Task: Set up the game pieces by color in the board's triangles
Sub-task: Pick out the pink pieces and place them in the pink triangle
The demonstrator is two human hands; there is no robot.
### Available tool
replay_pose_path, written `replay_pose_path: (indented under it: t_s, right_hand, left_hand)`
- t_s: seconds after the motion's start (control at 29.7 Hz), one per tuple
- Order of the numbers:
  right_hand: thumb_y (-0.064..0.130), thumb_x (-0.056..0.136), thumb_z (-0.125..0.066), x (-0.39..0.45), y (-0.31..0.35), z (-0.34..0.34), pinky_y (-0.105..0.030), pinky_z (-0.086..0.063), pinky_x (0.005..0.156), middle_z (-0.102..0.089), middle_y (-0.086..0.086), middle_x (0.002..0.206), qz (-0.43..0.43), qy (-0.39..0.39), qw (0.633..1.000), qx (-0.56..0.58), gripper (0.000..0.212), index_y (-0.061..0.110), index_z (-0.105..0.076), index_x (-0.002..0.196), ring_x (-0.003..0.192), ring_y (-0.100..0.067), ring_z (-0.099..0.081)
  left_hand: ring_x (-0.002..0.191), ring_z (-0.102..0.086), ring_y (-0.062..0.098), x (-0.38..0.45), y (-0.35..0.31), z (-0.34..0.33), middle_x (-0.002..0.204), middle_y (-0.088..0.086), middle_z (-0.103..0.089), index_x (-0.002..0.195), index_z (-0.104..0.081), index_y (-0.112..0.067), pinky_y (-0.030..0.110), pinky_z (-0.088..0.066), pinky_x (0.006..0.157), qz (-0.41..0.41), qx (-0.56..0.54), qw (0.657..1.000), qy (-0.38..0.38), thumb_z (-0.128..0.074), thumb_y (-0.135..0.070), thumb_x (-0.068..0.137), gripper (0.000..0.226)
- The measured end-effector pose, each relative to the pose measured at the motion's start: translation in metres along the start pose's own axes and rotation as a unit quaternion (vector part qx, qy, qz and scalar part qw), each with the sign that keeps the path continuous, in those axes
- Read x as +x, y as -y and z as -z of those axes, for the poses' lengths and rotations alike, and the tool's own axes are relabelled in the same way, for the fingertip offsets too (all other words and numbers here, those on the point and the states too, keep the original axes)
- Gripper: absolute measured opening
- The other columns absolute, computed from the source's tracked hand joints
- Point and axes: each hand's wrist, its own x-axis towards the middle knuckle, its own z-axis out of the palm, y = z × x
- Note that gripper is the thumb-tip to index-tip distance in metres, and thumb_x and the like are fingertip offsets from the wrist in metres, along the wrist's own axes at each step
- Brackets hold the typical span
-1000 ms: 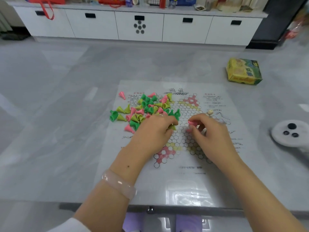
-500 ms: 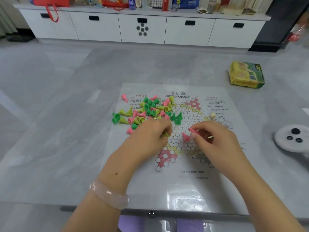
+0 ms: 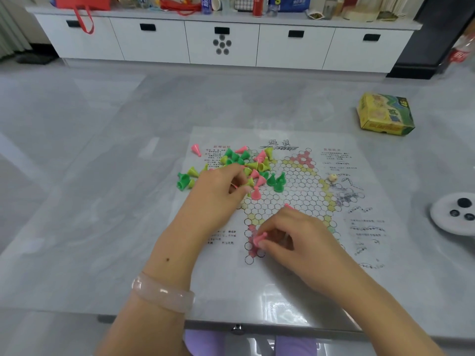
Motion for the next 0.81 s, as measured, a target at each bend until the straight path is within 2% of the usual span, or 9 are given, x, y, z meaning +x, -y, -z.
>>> replay_pose_path:
  t_s: [0.07, 0.17, 0.3, 0.44, 0.61, 0.71, 0.74, 0.81]
  right_hand:
    - [0.033, 0.083, -0.062, -0.002, 0.002, -0.003, -0.024, -0.037, 0.093, -0.058, 0.011, 0.088, 0.016, 0.037, 0.999, -0.019, 0.01, 0.027, -0.067, 0.09, 0.086, -0.003, -0.052]
    - [0.038, 0.084, -0.06, -0.003, 0.003, -0.007, -0.031, -0.044, 0.087, -0.057, 0.011, 0.091, 0.028, 0.06, 0.997, -0.04, 0.015, 0.028, -0.066, 0.094, 0.092, -0.005, -0.049]
    - [0.041, 0.085, -0.058, -0.002, 0.003, -0.008, -0.029, -0.045, 0.08, -0.056, 0.012, 0.09, 0.031, 0.063, 0.996, -0.048, 0.017, 0.029, -0.065, 0.095, 0.09, -0.004, -0.046]
    - [0.04, 0.085, -0.058, -0.002, 0.003, -0.009, -0.031, -0.045, 0.078, -0.054, 0.013, 0.086, 0.041, 0.064, 0.996, -0.047, 0.015, 0.03, -0.065, 0.094, 0.088, -0.005, -0.045]
    - [0.041, 0.085, -0.058, -0.001, 0.001, -0.012, -0.031, -0.045, 0.079, -0.054, 0.013, 0.086, 0.048, 0.06, 0.996, -0.049, 0.016, 0.03, -0.064, 0.095, 0.089, -0.005, -0.045]
    - [0.041, 0.083, -0.061, -0.001, 0.0, -0.004, -0.022, -0.044, 0.078, -0.057, 0.015, 0.087, 0.045, 0.073, 0.996, -0.03, 0.017, 0.032, -0.065, 0.097, 0.087, -0.001, -0.049]
    - [0.039, 0.082, -0.062, 0.0, -0.002, 0.001, -0.016, -0.043, 0.075, -0.059, 0.016, 0.087, 0.036, 0.055, 0.998, -0.022, 0.016, 0.032, -0.066, 0.096, 0.086, -0.001, -0.051]
    - [0.03, 0.085, -0.061, 0.003, -0.012, 0.015, -0.009, -0.042, 0.072, -0.059, 0.021, 0.082, 0.006, -0.057, 0.998, -0.018, 0.01, 0.029, -0.068, 0.093, 0.083, 0.002, -0.054]
  left_hand:
    - [0.065, -0.05, 0.0, 0.0, 0.0, 0.001, 0.067, -0.015, -0.05, 0.078, -0.057, -0.017, 0.011, -0.04, 0.054, 0.005, -0.008, 1.0, -0.017, -0.062, -0.016, 0.084, 0.009]
    - [0.068, -0.054, 0.005, -0.001, 0.001, 0.001, 0.068, -0.014, -0.052, 0.077, -0.057, -0.017, 0.013, -0.04, 0.053, 0.011, -0.016, 1.0, -0.016, -0.063, -0.016, 0.084, 0.009]
    - [0.07, -0.057, 0.004, -0.001, 0.001, 0.002, 0.076, -0.015, -0.055, 0.087, -0.055, -0.022, 0.01, -0.044, 0.056, 0.027, -0.039, 0.999, -0.023, -0.064, -0.019, 0.083, 0.01]
    - [0.067, -0.052, 0.002, -0.001, 0.001, 0.002, 0.074, -0.015, -0.053, 0.102, -0.063, -0.023, 0.018, -0.045, 0.065, 0.017, -0.029, 0.999, -0.029, -0.063, -0.022, 0.084, 0.019]
    - [0.065, -0.049, 0.0, -0.001, 0.003, 0.002, 0.07, -0.014, -0.052, 0.094, -0.066, -0.02, 0.012, -0.037, 0.062, 0.004, 0.005, 0.999, -0.032, -0.06, -0.027, 0.086, 0.013]
    - [0.069, -0.053, 0.004, -0.001, 0.003, 0.002, 0.073, -0.01, -0.058, 0.089, -0.065, -0.019, 0.013, -0.038, 0.063, 0.026, -0.006, 0.999, -0.034, -0.06, -0.029, 0.085, 0.012]
    - [0.07, -0.054, 0.004, -0.001, 0.003, 0.002, 0.075, -0.009, -0.059, 0.089, -0.064, -0.019, 0.013, -0.039, 0.064, 0.033, -0.013, 0.999, -0.032, -0.061, -0.029, 0.084, 0.011]
    - [0.069, -0.053, 0.0, -0.001, 0.002, 0.003, 0.077, -0.012, -0.058, 0.087, -0.061, -0.022, 0.011, -0.04, 0.065, 0.045, -0.019, 0.998, -0.028, -0.064, -0.029, 0.083, 0.008]
